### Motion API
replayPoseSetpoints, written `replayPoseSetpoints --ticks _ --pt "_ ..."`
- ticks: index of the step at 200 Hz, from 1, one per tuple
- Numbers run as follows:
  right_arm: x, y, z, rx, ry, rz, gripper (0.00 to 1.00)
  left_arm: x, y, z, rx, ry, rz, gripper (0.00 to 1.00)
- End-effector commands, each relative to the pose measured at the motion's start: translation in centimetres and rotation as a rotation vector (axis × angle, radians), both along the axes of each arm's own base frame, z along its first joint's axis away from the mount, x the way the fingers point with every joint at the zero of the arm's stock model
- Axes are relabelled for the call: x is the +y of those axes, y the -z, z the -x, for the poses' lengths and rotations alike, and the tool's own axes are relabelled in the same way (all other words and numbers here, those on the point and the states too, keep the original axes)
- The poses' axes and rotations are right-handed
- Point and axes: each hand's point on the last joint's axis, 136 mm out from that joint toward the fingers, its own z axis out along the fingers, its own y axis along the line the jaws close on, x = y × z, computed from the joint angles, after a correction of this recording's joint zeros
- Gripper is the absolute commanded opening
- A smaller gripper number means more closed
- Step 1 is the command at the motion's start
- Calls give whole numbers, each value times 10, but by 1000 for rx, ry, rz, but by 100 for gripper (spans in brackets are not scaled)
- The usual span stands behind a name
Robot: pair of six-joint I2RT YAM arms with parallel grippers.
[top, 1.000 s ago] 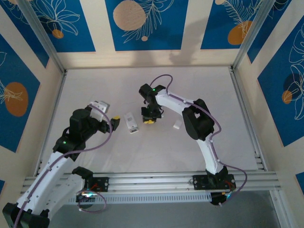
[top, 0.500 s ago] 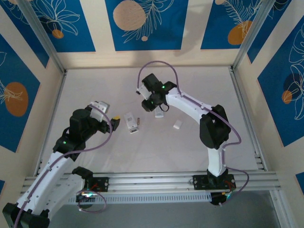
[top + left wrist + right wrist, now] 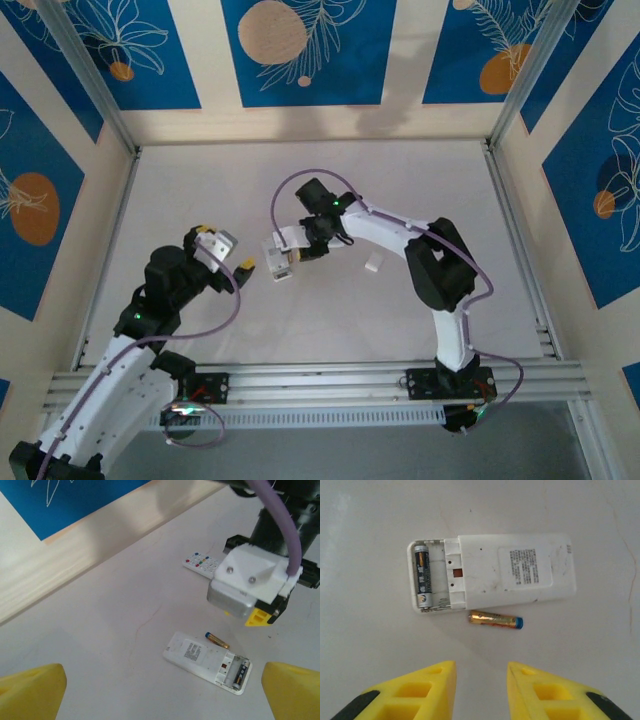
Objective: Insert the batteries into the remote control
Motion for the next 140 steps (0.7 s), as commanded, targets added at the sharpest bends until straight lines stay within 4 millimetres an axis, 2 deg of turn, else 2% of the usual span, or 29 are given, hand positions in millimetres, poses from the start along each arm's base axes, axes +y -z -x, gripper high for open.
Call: replayPoseSetpoints --ticks 1,8,18,22,30,34,46,59,76,92,109,123,140 --pt "11 8 2 -22 -142 16 30 6 -9 -5 -52 -24 -11 100" --pt "20 -2 -4 -1 -81 -31 29 9 -10 -8 -47 -56 9 100" --pt "32 -31 -5 102 27 -157 29 16 -12 -13 -25 -123 55 100" --pt "35 -46 -5 155 65 -222 31 19 -10 -15 0 -158 81 100" --pt "37 -71 -5 253 150 -344 39 25 -14 -20 75 -237 174 93" --pt "36 -88 -9 269 186 -411 43 24 -14 -21 132 -261 211 90" --pt "23 -118 -18 360 351 -575 49 13 -9 -24 337 -302 335 84" --pt "0 -142 -32 408 550 -723 59 -10 7 -29 553 -310 442 78" --pt "-48 -144 -53 444 925 -800 60 -37 24 -41 713 -323 516 66" --pt "-91 -139 -49 567 1199 -834 60 -60 42 -54 764 -347 460 56" --pt "-127 -135 -34 626 1396 -809 64 -85 60 -67 802 -361 349 53" --pt "-143 -136 -17 665 1467 -769 65 -102 84 -77 852 -376 257 48" --pt "-152 -143 1 662 1474 -762 65 -115 104 -88 878 -389 152 39"
